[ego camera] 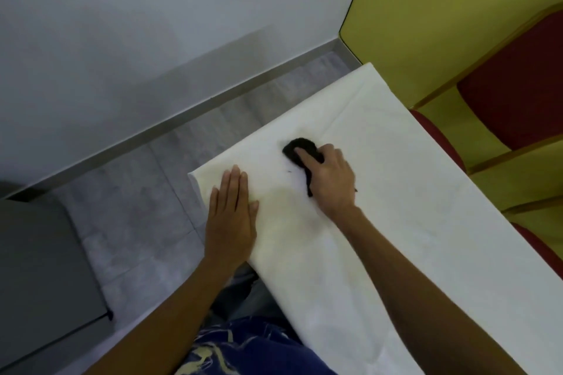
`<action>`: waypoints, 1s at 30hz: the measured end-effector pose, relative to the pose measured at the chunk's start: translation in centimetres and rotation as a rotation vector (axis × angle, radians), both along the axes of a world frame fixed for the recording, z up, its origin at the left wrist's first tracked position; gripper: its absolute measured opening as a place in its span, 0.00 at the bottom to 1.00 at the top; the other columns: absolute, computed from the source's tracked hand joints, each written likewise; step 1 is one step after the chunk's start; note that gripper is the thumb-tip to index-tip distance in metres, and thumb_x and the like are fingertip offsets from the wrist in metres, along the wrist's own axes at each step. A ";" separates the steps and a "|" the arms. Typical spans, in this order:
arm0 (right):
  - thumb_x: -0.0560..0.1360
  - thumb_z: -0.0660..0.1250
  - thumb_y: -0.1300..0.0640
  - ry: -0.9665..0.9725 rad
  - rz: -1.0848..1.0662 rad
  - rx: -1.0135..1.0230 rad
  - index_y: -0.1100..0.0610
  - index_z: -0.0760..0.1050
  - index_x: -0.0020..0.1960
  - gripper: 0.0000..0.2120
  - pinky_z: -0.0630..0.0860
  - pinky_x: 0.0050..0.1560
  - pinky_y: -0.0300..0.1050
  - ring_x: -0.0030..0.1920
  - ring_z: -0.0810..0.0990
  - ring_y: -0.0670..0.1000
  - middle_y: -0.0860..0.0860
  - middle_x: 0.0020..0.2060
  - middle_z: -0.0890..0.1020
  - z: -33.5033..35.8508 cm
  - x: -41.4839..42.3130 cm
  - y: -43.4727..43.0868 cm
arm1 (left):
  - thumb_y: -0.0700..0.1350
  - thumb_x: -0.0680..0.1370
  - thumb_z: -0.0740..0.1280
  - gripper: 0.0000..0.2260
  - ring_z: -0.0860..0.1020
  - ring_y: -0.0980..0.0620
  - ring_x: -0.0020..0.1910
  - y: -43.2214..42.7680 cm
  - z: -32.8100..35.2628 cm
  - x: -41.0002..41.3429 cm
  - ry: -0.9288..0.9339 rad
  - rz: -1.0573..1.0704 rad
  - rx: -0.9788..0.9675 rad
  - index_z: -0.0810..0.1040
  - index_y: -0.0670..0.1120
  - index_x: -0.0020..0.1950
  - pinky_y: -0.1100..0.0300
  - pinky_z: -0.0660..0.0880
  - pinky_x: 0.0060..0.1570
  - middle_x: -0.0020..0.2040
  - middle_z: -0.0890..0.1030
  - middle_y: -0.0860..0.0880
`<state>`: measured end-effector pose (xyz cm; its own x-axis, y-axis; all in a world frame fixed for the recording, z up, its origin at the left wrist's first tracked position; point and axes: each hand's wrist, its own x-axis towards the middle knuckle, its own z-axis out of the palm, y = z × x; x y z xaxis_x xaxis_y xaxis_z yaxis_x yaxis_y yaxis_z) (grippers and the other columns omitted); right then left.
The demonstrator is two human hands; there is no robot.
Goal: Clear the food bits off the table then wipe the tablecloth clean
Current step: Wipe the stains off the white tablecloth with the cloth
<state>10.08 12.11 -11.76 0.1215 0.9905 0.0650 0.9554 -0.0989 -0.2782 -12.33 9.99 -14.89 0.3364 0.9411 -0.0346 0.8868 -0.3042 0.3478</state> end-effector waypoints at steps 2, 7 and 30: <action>0.75 0.66 0.60 -0.050 -0.148 0.022 0.41 0.73 0.69 0.25 0.76 0.41 0.53 0.46 0.74 0.61 0.57 0.48 0.73 0.2 5.3 2.1 | 0.55 0.84 0.43 0.28 0.51 0.45 0.81 -0.2 0.0 0.1 0.004 -0.009 -0.011 0.54 0.40 0.80 0.45 0.52 0.78 0.81 0.54 0.43; 0.78 0.61 0.62 0.007 -0.758 -0.025 0.50 0.74 0.68 0.20 0.75 0.51 0.55 0.58 0.74 0.63 0.60 0.56 0.74 2.7 17.2 5.4 | 0.55 0.84 0.44 0.29 0.53 0.43 0.80 -0.1 0.1 0.0 0.064 -0.017 -0.002 0.55 0.39 0.80 0.43 0.57 0.77 0.81 0.55 0.42; 0.79 0.64 0.53 0.624 0.289 -0.544 0.50 0.78 0.65 0.15 0.72 0.50 0.40 0.52 0.79 0.49 0.50 0.54 0.82 4.2 -9.4 -10.4 | 0.31 0.81 0.52 0.23 0.58 0.45 0.79 3.1 1.3 -3.2 -0.174 -0.176 -0.085 0.62 0.37 0.77 0.48 0.58 0.77 0.78 0.62 0.42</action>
<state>0.64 1.71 -7.52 -0.2832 0.8620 -0.4204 0.6529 -0.1478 -0.7429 -15.49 13.11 -13.56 0.5029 0.8635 -0.0382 0.7471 -0.4120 0.5216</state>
